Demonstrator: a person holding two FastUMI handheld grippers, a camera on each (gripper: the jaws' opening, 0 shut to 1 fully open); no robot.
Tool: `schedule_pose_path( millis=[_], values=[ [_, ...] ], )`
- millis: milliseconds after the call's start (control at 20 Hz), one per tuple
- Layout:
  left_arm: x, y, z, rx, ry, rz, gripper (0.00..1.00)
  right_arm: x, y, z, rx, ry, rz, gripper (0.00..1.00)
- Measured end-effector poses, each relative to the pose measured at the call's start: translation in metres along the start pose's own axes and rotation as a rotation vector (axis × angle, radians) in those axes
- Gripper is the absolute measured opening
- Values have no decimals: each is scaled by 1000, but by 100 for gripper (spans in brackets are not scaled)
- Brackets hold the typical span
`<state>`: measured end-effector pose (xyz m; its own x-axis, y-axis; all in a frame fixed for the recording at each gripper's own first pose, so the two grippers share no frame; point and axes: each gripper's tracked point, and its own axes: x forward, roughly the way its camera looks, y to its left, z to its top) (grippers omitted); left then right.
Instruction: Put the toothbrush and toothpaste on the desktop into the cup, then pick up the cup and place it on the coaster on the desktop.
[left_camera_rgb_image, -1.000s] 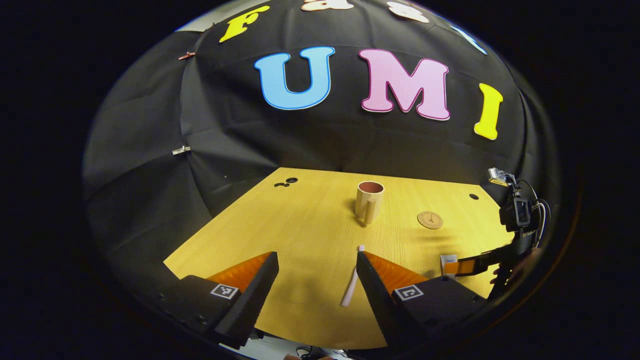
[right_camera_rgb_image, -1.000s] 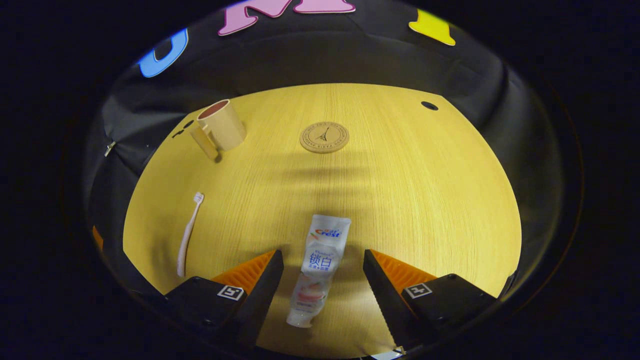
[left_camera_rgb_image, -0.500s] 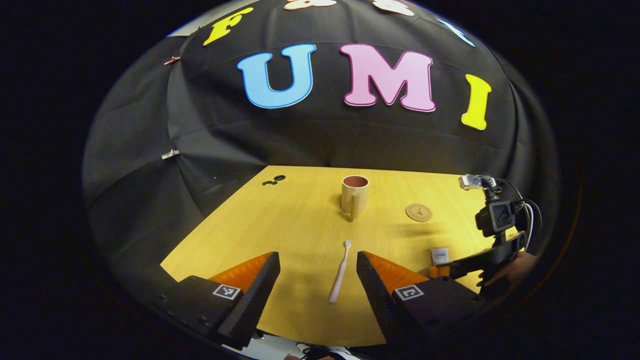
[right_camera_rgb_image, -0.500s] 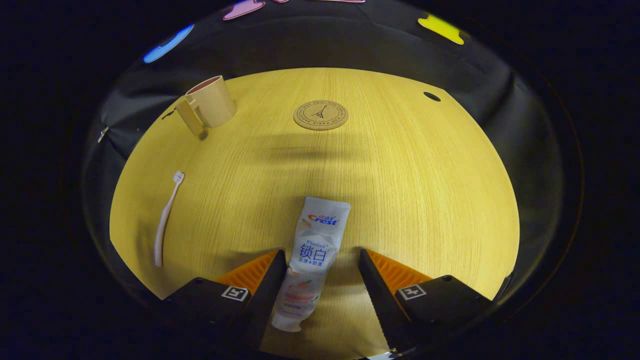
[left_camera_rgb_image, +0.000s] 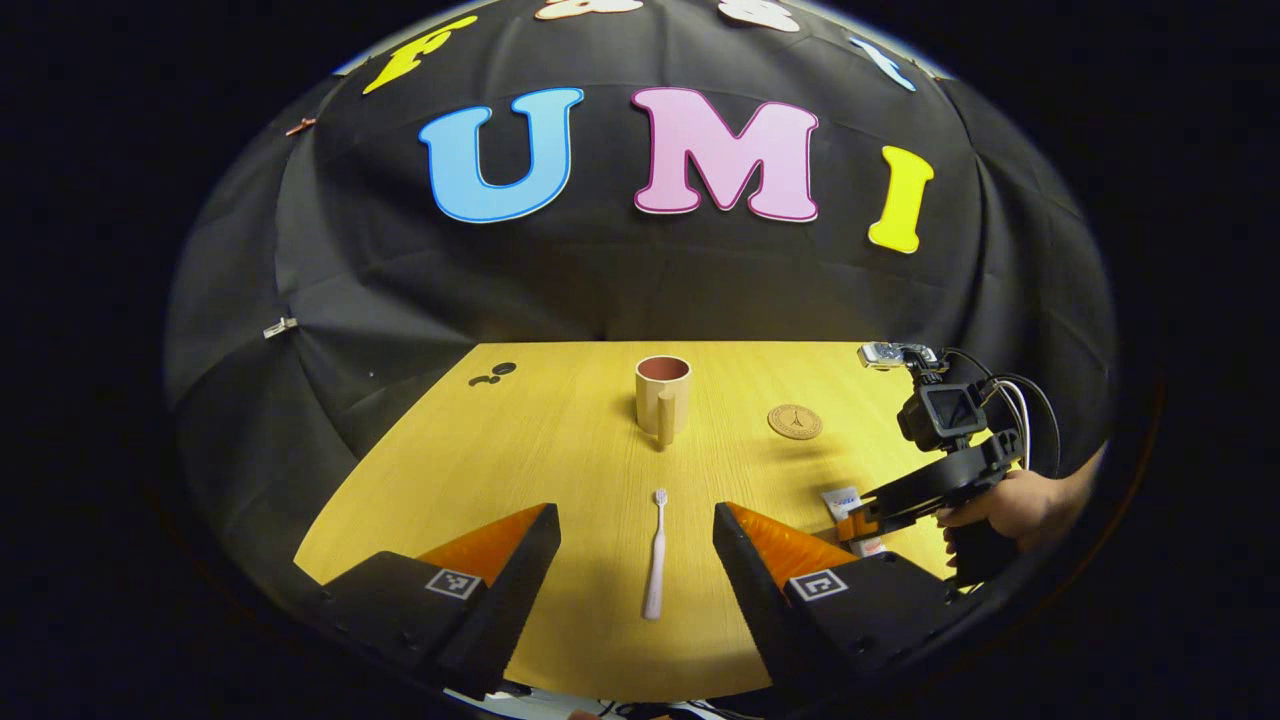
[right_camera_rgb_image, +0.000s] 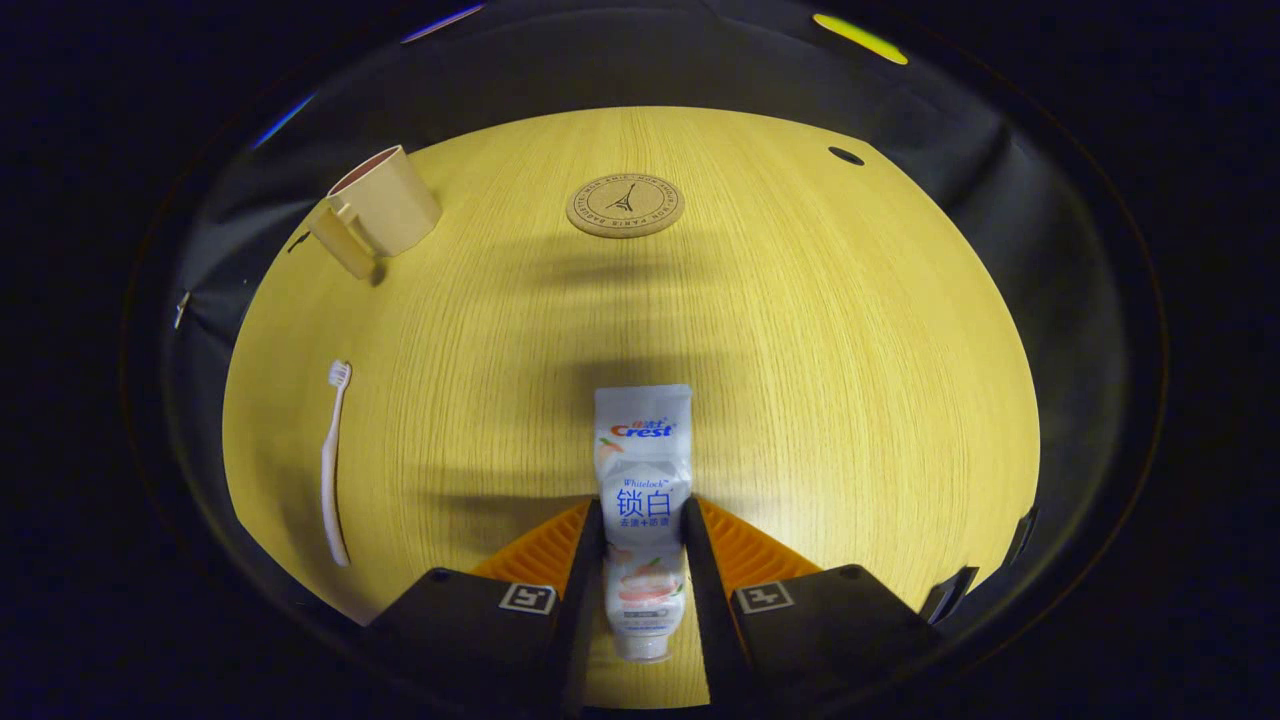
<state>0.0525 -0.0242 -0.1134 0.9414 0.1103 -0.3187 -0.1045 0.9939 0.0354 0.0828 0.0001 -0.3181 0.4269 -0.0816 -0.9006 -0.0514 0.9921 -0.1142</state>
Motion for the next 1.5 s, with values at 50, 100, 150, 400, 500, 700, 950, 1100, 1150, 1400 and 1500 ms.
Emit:
schedule_pose_path(
  millis=[50,100,150,400,500,700,950,1100,1150,1400,1500],
  values=[
    [0,6,-2,-2,3,2,96,-1,1,0,-6,2,0,46],
    [1,12,-5,-6,6,5,96,-1,2,0,-6,0,-5,44],
    [0,19,-7,-9,10,9,96,-1,1,2,-3,-9,-10,40],
    [12,37,-27,-33,71,10,96,-4,2,0,-15,-5,-1,30],
    [20,34,-31,-58,99,-22,97,-5,1,0,-10,-12,6,29],
    [44,22,-46,-58,179,-87,97,-22,-5,7,-19,-65,25,29],
    [85,4,-77,-24,335,-116,98,-49,-14,19,3,-123,62,29],
    [106,-7,-92,-15,408,-126,98,-61,-17,24,-5,-154,87,29],
    [111,-8,-97,-16,432,-124,98,-64,-18,27,-13,-166,95,29],
    [132,-9,-114,-19,518,-102,91,-72,-23,31,-23,-208,134,29],
    [136,-10,-120,-15,550,-92,86,-74,-23,32,-4,-210,159,29]
  ],
)
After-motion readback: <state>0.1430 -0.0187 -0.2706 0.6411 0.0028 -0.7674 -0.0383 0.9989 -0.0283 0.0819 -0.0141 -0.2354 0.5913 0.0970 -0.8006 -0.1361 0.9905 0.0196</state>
